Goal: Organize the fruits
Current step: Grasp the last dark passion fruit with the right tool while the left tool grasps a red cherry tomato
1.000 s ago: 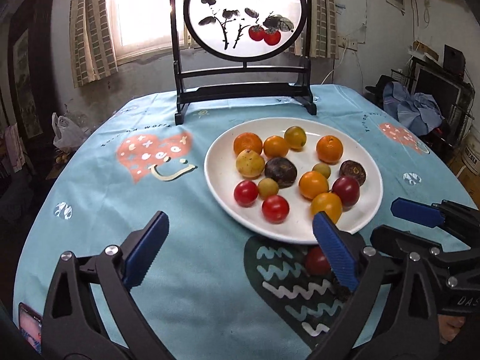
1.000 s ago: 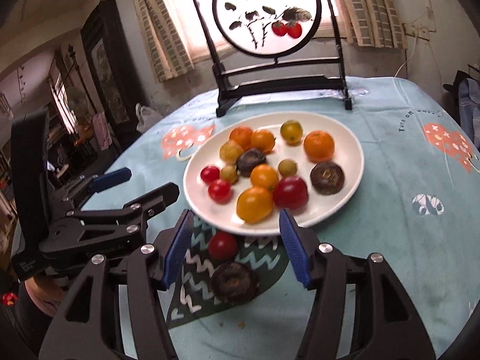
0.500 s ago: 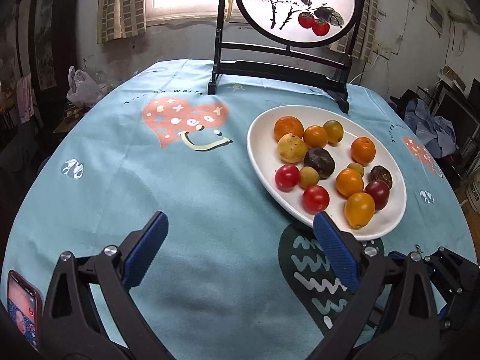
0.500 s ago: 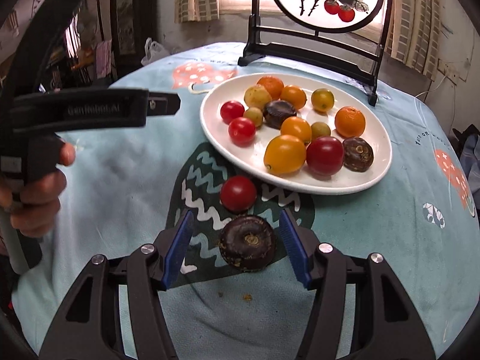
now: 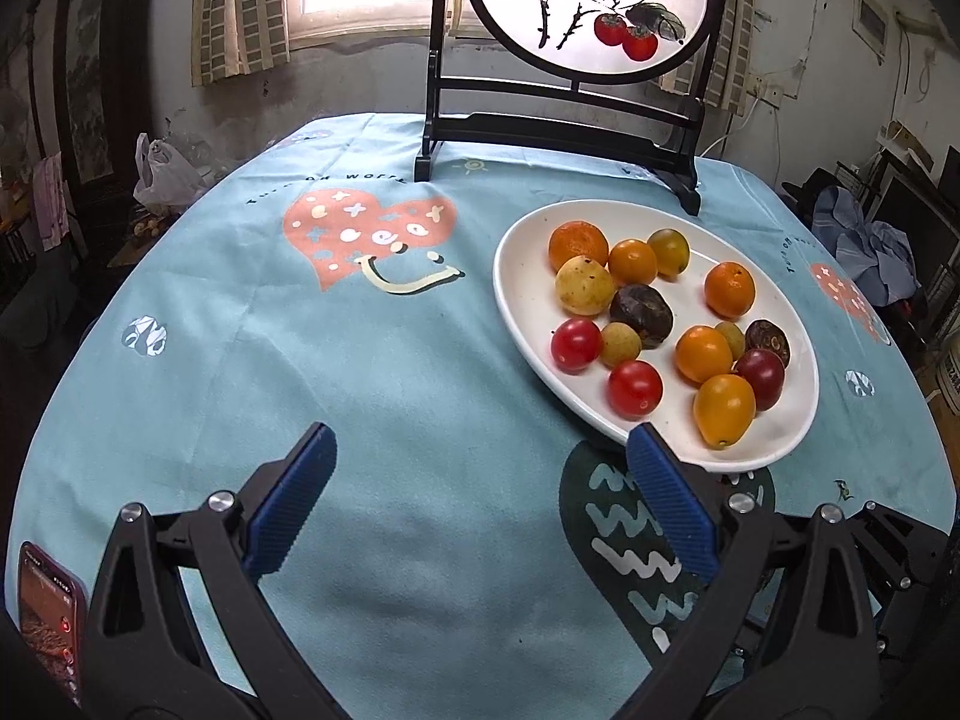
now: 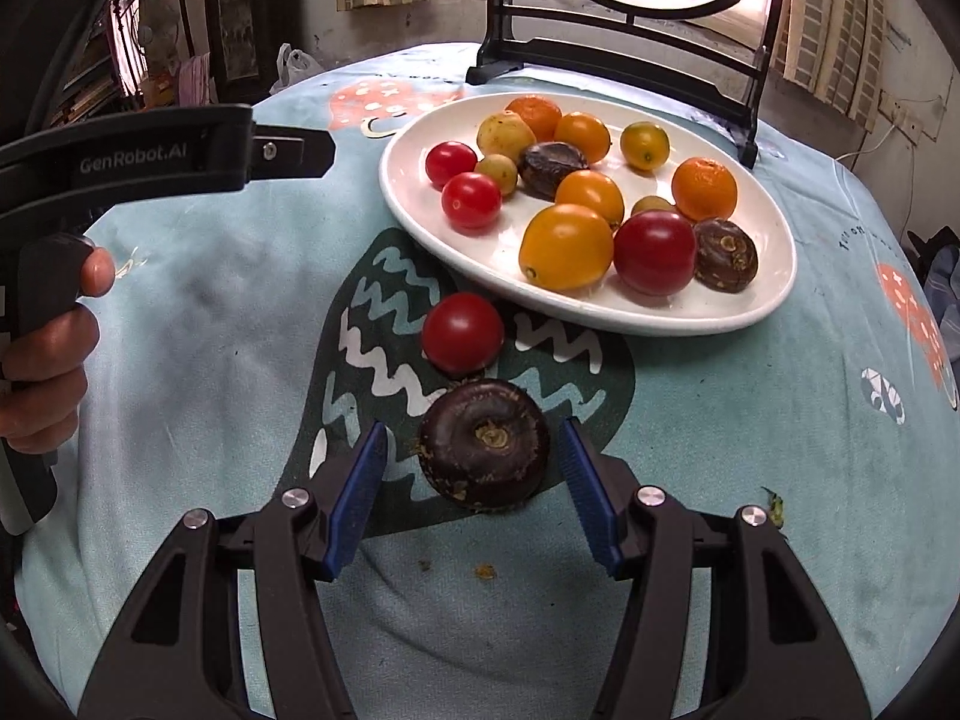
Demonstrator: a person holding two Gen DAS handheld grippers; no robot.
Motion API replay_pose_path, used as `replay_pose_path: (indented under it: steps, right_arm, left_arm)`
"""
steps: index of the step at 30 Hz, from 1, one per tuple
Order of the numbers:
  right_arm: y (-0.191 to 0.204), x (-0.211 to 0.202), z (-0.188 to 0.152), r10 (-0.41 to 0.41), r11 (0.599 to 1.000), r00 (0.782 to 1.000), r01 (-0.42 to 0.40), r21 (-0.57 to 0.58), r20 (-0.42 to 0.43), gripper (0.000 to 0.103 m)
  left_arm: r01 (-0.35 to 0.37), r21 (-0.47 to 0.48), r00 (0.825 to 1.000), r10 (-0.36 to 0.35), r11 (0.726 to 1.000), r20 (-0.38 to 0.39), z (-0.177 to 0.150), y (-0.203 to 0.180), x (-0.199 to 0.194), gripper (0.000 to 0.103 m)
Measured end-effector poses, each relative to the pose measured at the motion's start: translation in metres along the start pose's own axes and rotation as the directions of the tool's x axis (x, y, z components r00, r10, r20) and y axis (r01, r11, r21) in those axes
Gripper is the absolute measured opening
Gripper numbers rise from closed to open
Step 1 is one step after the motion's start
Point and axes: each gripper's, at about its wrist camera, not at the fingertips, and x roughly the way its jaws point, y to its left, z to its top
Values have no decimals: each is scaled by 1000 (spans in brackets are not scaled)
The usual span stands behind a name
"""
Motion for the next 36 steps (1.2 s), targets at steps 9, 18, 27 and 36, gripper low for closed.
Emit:
replay_pose_path:
  steps: [9,18,27,36]
  right_arm:
    - [-6,-1,0,24,1000,1000,-24,16,2,44]
    - [-72,-34,3,33,933,988,-84,351,150,44]
    - [-77,-29,6,20,920,992,-67,386,125,44]
    - [-75,-32,4,34,922,991,-82,377,132,44]
  left_arm:
    - [-7,4,1000,7,1000,2,-1,0,0,99]
    - [111,96,994,-107,989,-38,-14,-28,1,99]
    - [216,350,976,-196,911,-90,-43,-89,3,92]
    - [250,274,964,-212,929,-160,-35,-91,31,61]
